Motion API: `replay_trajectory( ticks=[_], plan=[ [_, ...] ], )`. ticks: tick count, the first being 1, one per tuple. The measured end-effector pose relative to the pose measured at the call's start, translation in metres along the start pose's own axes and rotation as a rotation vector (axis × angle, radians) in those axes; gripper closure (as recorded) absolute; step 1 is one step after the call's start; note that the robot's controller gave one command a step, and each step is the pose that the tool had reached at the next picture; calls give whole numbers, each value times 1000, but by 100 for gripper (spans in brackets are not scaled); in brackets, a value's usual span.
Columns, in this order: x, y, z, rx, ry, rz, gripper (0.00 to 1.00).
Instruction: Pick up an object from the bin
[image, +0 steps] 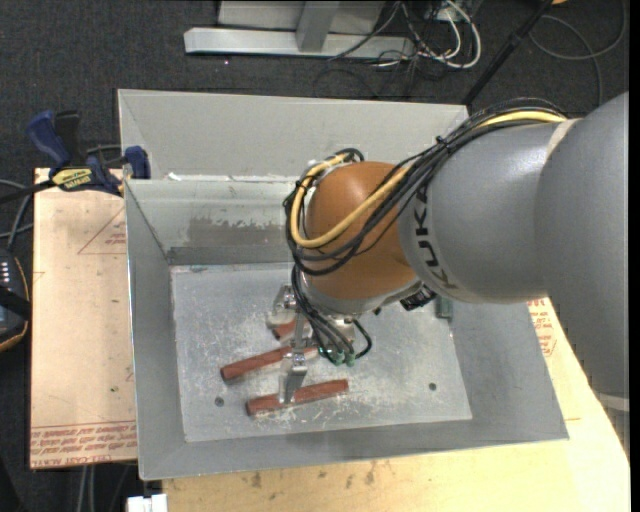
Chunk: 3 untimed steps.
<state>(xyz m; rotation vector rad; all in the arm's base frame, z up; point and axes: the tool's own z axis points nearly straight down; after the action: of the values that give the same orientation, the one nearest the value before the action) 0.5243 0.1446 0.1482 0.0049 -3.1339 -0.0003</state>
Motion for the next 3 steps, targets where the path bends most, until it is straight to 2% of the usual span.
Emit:
replay_trajectory(
  ticks=[1,2,3],
  plan=[
    [-2,-1,-4,-1,-7,3,0],
    [-15,11,65,-8,-28,-65,100],
    [-15,11,65,-8,-28,-65,100]
  ],
)
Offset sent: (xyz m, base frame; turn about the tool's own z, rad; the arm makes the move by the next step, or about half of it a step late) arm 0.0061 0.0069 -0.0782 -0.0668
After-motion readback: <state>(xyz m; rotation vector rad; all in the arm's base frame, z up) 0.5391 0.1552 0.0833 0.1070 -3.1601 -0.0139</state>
